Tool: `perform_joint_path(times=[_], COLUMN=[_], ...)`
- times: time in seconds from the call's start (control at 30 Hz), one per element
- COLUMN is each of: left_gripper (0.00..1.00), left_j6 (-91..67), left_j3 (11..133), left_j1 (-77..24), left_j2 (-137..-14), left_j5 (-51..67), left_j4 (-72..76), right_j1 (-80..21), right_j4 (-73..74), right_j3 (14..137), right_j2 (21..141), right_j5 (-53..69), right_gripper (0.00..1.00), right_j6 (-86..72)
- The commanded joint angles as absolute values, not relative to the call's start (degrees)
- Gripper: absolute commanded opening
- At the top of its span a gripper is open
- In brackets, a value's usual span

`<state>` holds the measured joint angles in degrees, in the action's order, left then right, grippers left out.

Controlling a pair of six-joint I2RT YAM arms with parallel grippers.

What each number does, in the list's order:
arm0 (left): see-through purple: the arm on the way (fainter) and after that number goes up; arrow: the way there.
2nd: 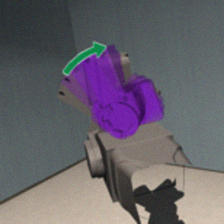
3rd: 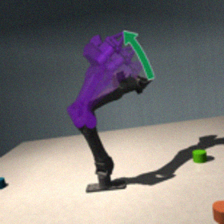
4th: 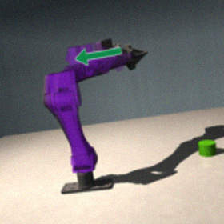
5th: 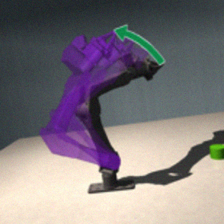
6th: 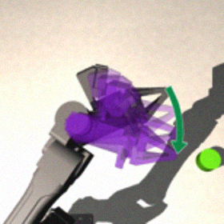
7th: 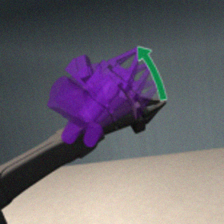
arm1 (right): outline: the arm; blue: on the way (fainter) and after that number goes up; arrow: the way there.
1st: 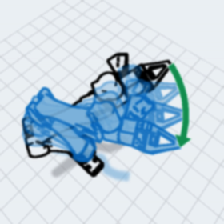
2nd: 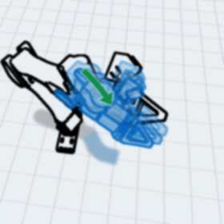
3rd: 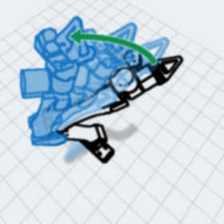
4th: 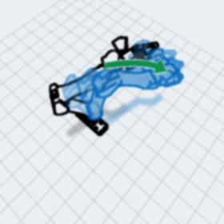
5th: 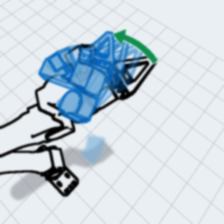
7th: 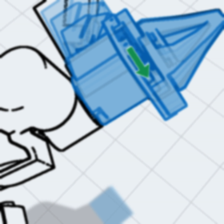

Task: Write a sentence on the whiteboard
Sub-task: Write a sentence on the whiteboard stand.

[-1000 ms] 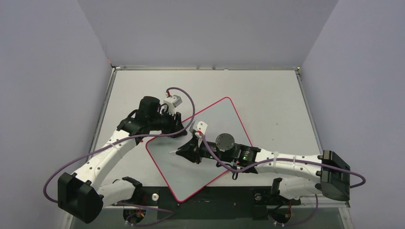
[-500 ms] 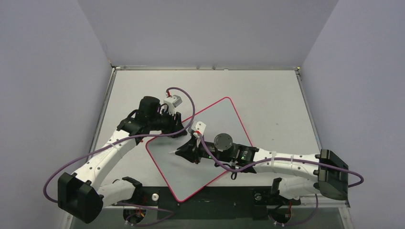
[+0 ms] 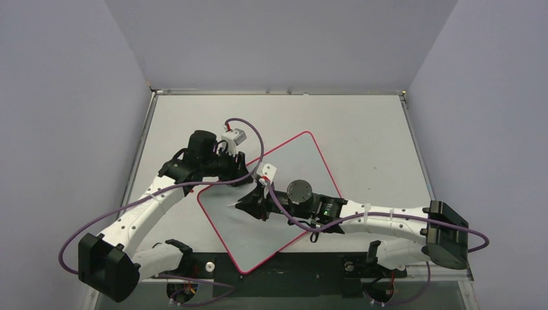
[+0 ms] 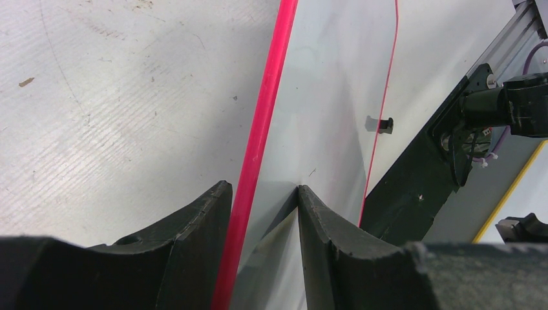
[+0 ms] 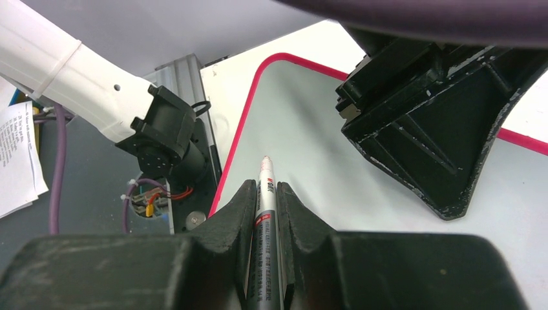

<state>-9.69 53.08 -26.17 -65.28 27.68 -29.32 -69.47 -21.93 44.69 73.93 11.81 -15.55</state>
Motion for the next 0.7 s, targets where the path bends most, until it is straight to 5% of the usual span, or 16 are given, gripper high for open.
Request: perform_joint_path(times=[0.0, 0.67], left_gripper=[0.00, 0.00], left_j6=[-7.6, -7.9], left_j3=[53.5, 53.4], left_j1=[-25.9, -25.9], left_j2=[-65.0, -65.4], left_j5=[23.2, 22.4], left_j4=[-24.2, -24.2], right_j1=[-70.0, -73.1], right_j4=[-25.8, -23.3], right_j3=[47.5, 50.6], right_j2=[75.1, 80.1], right_j5=[10.0, 4.1], right_gripper=[0.00, 0.00], right_j6=[-14.9, -11.5])
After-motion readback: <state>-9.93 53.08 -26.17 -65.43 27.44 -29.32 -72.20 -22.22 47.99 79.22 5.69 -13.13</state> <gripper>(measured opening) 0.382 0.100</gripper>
